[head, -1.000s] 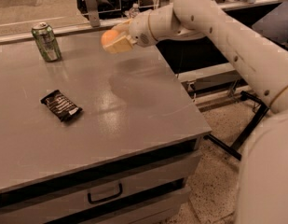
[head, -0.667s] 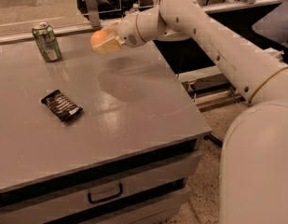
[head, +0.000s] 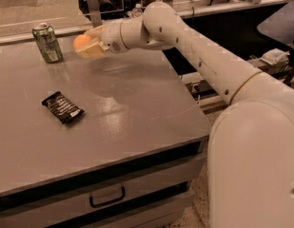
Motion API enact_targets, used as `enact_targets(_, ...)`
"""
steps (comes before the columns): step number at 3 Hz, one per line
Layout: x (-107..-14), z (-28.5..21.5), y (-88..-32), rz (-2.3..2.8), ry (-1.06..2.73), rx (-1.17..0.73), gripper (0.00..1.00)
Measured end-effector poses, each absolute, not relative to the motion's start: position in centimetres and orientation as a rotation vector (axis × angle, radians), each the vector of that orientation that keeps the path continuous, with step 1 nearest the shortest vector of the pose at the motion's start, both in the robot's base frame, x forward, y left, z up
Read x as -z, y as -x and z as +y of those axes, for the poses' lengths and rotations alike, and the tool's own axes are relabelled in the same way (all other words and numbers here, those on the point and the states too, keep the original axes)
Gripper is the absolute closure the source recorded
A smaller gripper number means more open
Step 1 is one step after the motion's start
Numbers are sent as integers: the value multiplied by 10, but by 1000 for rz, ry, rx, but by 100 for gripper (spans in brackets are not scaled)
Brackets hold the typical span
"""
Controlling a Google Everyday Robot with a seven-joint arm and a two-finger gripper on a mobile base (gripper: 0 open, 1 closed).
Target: Move orange near green can
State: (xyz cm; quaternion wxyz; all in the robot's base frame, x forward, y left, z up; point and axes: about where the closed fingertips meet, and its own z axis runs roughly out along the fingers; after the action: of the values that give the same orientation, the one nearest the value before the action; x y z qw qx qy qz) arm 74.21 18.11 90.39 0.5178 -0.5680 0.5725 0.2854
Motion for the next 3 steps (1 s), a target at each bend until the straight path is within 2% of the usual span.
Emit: enact_targets(3,-900,203,-749,1420,1279,-680,100)
